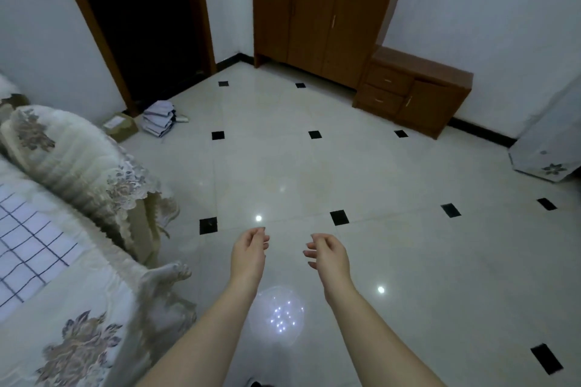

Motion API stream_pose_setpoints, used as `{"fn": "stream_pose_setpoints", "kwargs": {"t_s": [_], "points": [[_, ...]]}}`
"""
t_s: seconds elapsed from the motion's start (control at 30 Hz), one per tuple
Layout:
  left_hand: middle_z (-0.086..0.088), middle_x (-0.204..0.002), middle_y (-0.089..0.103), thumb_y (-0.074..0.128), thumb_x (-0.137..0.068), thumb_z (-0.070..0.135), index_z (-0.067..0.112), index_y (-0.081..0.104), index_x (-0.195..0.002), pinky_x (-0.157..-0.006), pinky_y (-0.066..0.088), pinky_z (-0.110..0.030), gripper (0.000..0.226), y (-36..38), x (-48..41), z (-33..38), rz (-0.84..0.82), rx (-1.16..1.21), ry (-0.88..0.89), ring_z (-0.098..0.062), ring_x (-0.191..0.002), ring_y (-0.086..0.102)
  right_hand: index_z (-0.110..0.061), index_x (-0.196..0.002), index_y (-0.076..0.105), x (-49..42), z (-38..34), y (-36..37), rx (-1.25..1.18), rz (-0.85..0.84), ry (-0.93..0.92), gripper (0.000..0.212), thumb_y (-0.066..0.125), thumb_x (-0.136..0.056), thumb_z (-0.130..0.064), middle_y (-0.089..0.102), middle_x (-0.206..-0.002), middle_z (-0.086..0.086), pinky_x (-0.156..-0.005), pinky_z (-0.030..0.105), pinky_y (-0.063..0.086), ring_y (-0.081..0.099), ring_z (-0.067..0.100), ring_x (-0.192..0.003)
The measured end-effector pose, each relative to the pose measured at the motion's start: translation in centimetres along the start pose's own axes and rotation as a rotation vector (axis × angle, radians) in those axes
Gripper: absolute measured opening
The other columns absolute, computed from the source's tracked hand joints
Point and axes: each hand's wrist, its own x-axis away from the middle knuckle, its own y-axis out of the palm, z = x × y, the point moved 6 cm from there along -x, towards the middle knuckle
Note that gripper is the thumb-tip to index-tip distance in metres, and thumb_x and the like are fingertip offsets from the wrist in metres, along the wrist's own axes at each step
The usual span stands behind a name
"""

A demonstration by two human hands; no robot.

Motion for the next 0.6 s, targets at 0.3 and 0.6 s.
{"fn": "stream_pose_setpoints", "kwargs": {"t_s": [0.3, 0.6], "points": [[-0.006, -0.100, 0.065, 0.046, -0.099, 0.023, 0.020, 0.060, -0.092, -0.092, 0.048, -0.041, 0.017, -10.0, -4.0, 4.2, 0.314, 0.087, 0.025, -0.023, -0.100, 0.061, -0.016, -0.091, 0.061, -1.2, -3.8, 14.6, 0.184, -0.393, -0.033, 0.013, 0.050, -0.095, -0.022, 0.065, -0.093, 0.004, -0.086, 0.040, 0.053, 0.067, 0.019, -0.088], [-0.007, -0.097, 0.067, 0.047, -0.098, 0.024, 0.017, 0.062, -0.096, -0.085, 0.051, -0.040, 0.017, -23.8, -1.9, 2.4, 0.823, 0.315, -0.022, -0.024, -0.096, 0.063, -0.017, -0.088, 0.060, 5.5, -3.2, 31.2, 0.452, -0.955, -0.061, 0.015, 0.048, -0.098, -0.018, 0.065, -0.086, 0.004, -0.070, 0.028, 0.052, 0.064, 0.018, -0.079]]}}
